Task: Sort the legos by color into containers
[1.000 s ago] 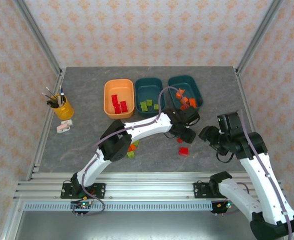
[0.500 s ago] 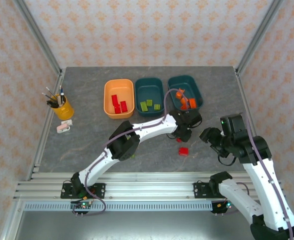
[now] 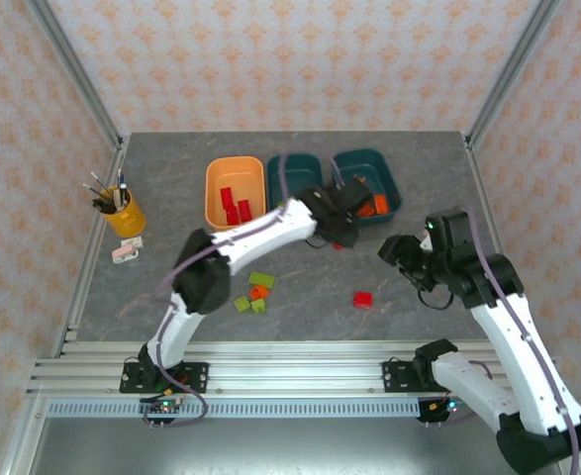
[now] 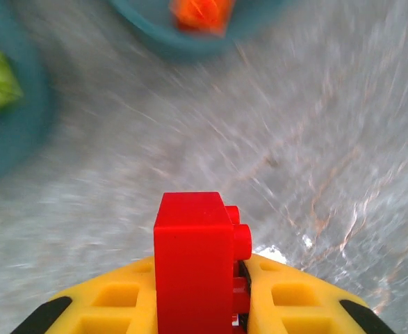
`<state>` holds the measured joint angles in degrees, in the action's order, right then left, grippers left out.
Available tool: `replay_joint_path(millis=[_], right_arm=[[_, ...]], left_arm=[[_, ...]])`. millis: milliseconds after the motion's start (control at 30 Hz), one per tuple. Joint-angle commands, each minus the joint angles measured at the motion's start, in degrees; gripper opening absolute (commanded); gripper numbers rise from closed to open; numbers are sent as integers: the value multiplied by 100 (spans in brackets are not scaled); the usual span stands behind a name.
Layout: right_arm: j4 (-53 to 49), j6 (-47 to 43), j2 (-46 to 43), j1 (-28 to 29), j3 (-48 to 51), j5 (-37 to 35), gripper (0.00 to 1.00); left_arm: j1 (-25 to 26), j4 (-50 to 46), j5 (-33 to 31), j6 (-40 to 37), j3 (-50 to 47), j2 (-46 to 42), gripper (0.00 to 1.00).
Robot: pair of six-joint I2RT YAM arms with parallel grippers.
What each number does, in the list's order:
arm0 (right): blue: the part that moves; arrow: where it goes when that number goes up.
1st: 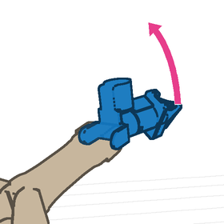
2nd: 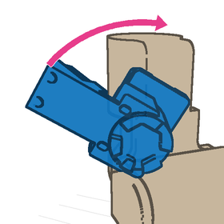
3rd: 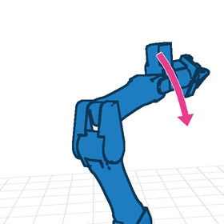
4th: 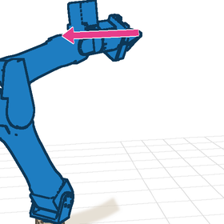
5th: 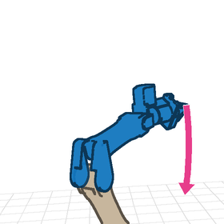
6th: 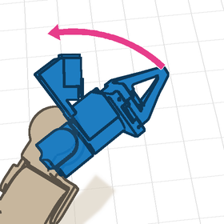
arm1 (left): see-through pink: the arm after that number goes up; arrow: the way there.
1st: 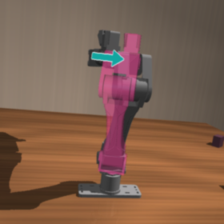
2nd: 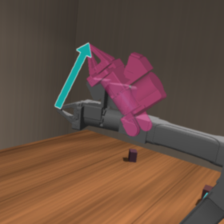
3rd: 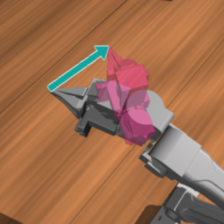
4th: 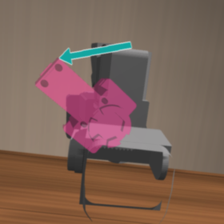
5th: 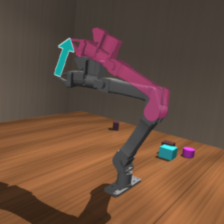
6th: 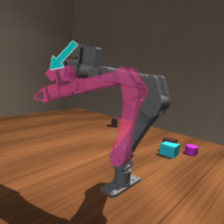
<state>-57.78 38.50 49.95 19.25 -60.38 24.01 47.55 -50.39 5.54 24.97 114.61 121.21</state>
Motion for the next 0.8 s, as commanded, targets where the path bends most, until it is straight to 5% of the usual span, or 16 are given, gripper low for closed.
replay_joint_path(millis=[0,200,400,767], right_arm=[[1120,-185,630,468,-362,126,62],[2154,-187,2258,1389,-1173,-37,62],[2753,-16,3655,1662,-2012,96,62],[2973,218,5016,1661,-3046,150,62]], left_arm=[[-659,-142,-24,225,-417,-710,26],[-1931,-54,290,296,-997,-1311,26],[-2826,169,686,380,-896,-861,27],[-3424,73,1020,495,95,510,27]])
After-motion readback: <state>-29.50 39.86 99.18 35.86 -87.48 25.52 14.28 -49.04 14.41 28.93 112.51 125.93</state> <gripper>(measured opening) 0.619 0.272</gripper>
